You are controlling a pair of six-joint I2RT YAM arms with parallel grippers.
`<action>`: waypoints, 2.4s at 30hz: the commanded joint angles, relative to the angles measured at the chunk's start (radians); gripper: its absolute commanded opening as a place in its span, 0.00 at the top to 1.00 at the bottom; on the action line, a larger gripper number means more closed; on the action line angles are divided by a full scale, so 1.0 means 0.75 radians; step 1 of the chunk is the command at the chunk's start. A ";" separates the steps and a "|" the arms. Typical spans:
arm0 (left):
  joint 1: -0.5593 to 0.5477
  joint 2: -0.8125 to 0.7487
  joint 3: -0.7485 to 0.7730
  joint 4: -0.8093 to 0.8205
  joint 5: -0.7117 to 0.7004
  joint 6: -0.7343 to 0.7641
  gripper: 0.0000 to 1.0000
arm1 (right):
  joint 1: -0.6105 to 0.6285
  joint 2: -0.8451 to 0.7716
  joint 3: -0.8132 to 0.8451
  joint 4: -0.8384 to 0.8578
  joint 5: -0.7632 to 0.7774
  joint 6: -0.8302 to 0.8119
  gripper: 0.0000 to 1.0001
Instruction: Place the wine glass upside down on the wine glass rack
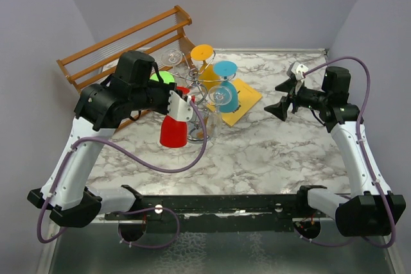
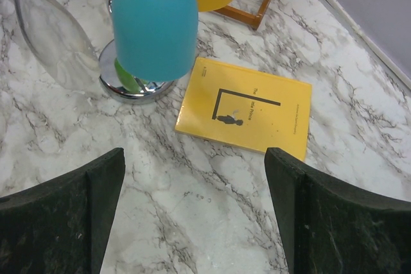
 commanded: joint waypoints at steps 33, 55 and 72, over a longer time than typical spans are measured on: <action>-0.014 0.001 -0.021 0.017 0.234 0.032 0.98 | 0.002 -0.011 -0.022 0.009 0.017 -0.029 0.10; -0.020 -0.011 -0.027 -0.038 0.288 0.019 0.81 | 0.002 -0.015 -0.025 0.005 0.021 -0.036 0.10; -0.021 -0.012 -0.006 -0.072 0.341 0.020 0.76 | 0.002 -0.017 -0.029 0.005 0.023 -0.041 0.10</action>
